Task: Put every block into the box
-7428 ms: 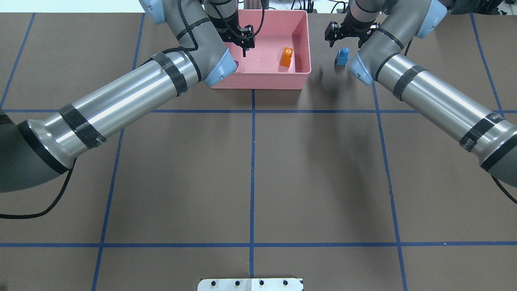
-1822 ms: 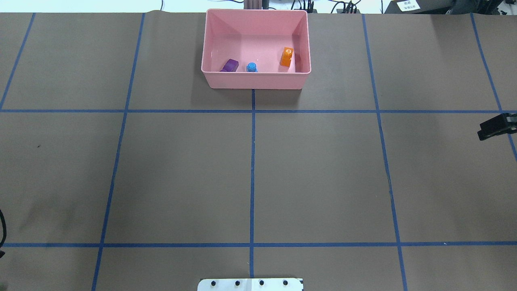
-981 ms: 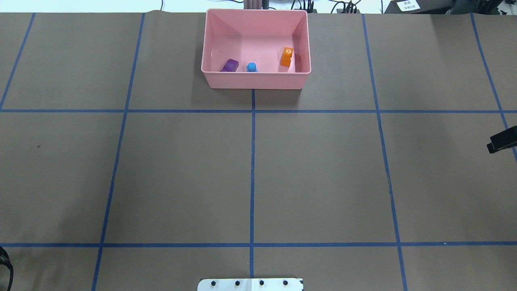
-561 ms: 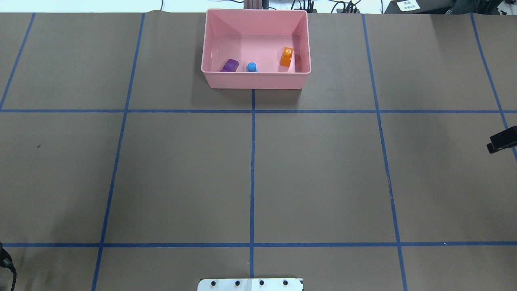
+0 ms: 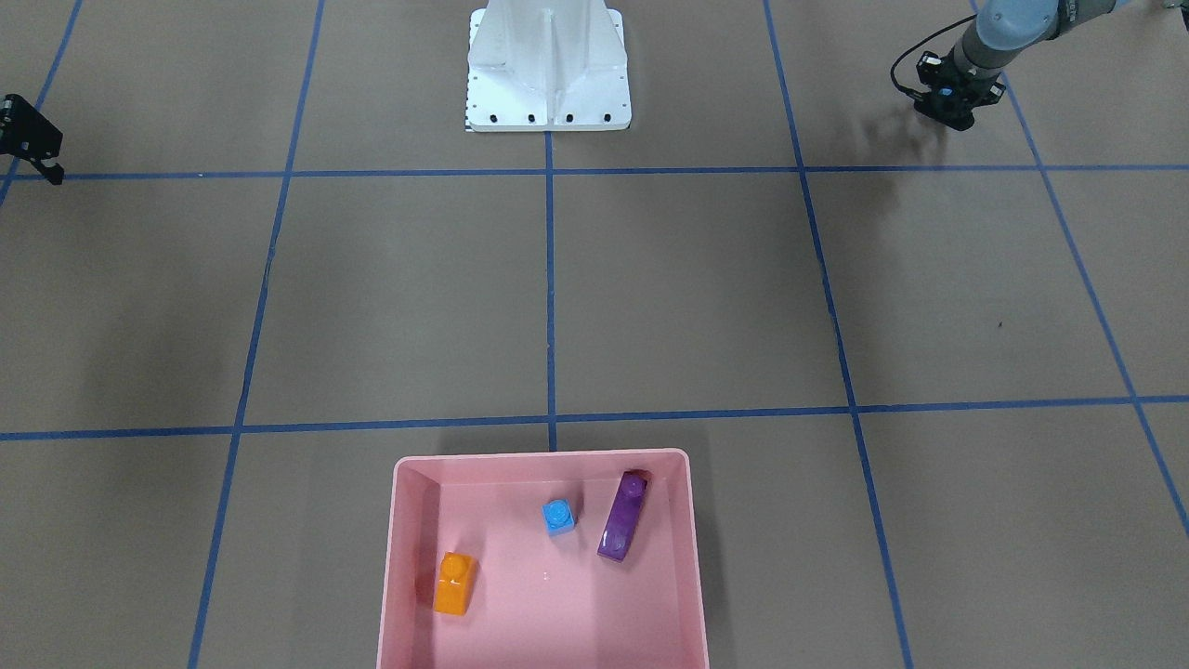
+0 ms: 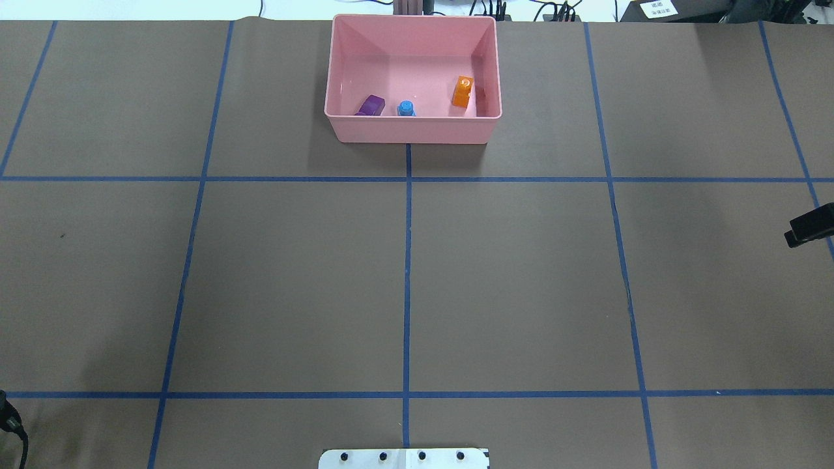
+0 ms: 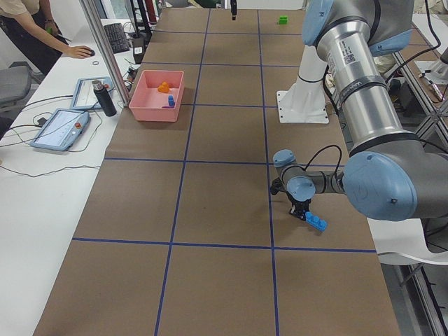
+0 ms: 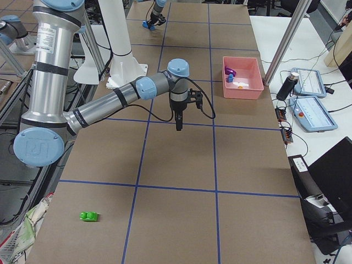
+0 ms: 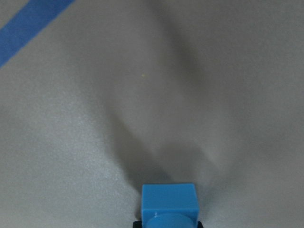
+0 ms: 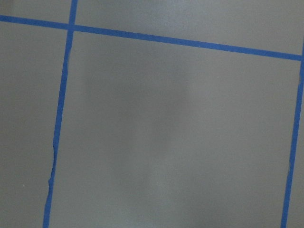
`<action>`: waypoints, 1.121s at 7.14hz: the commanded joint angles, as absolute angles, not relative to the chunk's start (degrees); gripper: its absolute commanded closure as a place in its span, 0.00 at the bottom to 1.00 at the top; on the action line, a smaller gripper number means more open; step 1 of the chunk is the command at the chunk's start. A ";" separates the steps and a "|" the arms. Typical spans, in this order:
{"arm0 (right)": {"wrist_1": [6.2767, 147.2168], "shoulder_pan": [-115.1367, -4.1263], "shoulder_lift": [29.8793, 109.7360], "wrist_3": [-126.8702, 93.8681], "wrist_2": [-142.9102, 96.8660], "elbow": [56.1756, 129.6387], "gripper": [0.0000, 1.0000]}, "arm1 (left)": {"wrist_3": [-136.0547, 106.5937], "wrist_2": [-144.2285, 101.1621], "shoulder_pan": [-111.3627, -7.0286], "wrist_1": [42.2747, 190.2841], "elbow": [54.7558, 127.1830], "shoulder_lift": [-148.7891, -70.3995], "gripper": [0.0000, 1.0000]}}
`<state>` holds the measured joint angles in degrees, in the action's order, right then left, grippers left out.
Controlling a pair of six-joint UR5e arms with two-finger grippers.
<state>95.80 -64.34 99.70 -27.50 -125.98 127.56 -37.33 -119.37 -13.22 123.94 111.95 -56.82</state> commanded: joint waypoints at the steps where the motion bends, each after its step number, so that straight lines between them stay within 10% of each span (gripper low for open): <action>1: 95.80 -64.25 99.23 -27.51 -125.95 126.92 0.01 | -37.53 -119.53 -14.40 123.93 116.24 -56.08 1.00; 4: 95.80 -64.25 93.97 -27.42 -125.86 122.27 0.01 | -37.88 -120.23 -30.90 123.49 122.60 -60.96 1.00; 8: 95.80 -64.16 87.19 -27.42 -125.68 115.41 0.01 | -39.64 -122.79 -45.60 87.73 118.07 -103.94 1.00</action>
<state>95.81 -64.20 88.69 -27.42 -125.76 116.88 -39.49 -122.73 -42.61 101.14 121.02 -88.82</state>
